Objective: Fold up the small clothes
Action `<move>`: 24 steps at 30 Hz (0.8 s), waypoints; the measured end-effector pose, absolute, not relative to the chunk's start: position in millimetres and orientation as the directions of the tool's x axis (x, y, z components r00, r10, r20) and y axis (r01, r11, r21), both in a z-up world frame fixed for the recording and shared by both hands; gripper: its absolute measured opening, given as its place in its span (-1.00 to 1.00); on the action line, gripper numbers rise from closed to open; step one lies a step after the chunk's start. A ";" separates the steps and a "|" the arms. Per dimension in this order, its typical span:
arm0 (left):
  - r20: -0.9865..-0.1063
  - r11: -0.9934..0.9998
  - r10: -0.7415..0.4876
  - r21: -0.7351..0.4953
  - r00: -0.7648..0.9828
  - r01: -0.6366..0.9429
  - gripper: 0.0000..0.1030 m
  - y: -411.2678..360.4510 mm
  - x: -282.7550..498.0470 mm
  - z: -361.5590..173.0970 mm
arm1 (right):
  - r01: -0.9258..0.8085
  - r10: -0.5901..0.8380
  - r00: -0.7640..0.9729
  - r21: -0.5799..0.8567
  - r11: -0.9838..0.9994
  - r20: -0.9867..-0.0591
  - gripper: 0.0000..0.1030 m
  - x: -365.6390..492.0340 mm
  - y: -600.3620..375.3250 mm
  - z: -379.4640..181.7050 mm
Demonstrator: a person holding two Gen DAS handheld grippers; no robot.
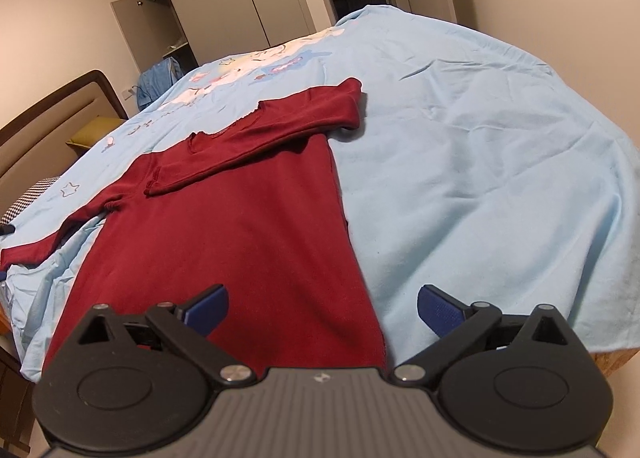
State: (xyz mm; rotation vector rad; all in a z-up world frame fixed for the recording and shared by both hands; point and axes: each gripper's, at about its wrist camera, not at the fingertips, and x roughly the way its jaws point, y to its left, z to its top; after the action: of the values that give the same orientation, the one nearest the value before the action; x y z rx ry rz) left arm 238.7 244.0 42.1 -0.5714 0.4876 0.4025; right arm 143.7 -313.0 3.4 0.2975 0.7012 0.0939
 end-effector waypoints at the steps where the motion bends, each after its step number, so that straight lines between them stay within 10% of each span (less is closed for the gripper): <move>1: -0.540 0.760 0.231 -0.419 0.809 -0.497 0.99 248.5 244.2 39.6 | 0.020 0.180 0.760 0.299 0.954 -0.625 1.00 144.1 -313.1 3.4; 15: -0.562 0.590 0.401 -0.445 0.723 -0.673 0.95 306.2 290.8 18.4 | 0.059 0.136 0.750 0.270 0.961 -0.648 1.00 143.3 -310.8 9.5; 22: -0.540 0.526 0.520 -0.409 0.662 -0.746 -0.70 313.8 299.3 22.1 | 0.068 0.133 0.746 0.273 0.960 -0.653 1.00 144.4 -313.2 9.4; 24: -0.522 0.524 0.536 -0.410 0.663 -0.747 -0.84 314.8 298.6 24.1 | 0.067 0.136 0.744 0.275 0.959 -0.654 1.00 146.4 -313.6 8.8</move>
State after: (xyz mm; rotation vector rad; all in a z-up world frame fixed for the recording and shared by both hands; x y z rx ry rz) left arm 298.5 314.8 24.1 -0.6573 0.3532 0.7871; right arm 146.4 -313.6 8.8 0.2911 0.7337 0.0382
